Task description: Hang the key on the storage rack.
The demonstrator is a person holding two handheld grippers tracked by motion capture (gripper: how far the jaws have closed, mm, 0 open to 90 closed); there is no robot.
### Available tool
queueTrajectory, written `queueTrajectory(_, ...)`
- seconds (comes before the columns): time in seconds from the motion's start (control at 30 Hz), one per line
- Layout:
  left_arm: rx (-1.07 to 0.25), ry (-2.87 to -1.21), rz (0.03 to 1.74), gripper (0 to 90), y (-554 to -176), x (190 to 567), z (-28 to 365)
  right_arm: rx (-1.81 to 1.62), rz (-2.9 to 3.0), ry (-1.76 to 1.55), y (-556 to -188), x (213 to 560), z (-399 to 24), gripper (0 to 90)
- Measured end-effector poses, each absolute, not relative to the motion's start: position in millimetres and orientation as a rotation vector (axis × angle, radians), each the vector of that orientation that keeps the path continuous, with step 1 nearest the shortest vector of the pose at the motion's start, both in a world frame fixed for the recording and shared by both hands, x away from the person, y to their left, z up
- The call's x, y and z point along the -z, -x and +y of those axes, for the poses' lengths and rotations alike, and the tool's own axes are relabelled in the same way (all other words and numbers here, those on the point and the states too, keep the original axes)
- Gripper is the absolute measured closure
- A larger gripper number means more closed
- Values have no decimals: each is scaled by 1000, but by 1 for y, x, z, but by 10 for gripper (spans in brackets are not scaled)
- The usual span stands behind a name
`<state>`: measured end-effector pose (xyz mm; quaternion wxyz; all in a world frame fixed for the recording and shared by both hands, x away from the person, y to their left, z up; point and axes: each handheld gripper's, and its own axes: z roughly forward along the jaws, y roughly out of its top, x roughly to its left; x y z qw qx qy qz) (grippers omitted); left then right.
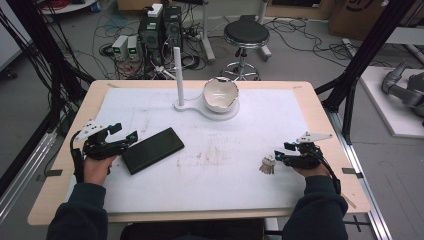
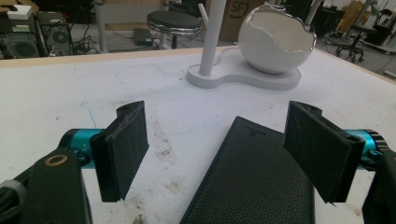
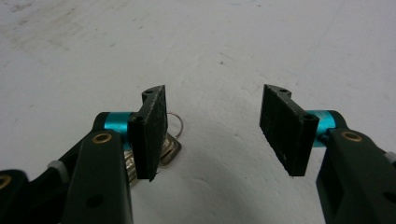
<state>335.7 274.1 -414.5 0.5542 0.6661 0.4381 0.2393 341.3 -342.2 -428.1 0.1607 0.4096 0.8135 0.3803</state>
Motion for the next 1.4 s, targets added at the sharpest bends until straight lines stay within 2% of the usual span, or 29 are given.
queueTrajectory(0.3,-551,-1588,1049,227,-337,416,273,-1086,2504,-1117,-352,442,-325,518)
queueTrajectory(0.5,-547,-1592,1056,228,-337,417,274,-1124,2517,-1172,-357,444,-325,650)
queueTrajectory(0.63,-544,-1590,1056,230,-337,417,274,-1168,2488,-1190,-358,442,-329,646)
queueTrajectory(0.77,-541,-1592,1055,231,-337,418,274,-1172,2458,-1176,-355,439,-333,699)
queueTrajectory(1.03,-540,-1587,1061,232,-337,418,275,-1182,2467,-1156,-353,436,-338,698)
queueTrajectory(1.23,-537,-1594,1064,233,-337,418,275,-1206,2511,-1115,-352,439,-340,663)
queueTrajectory(1.3,-536,-1593,1066,234,-338,418,274,-1165,2513,-1095,-354,441,-338,595)
queueTrajectory(1.4,-535,-1595,1064,235,-337,418,274,-1146,2508,-1082,-358,444,-336,549)
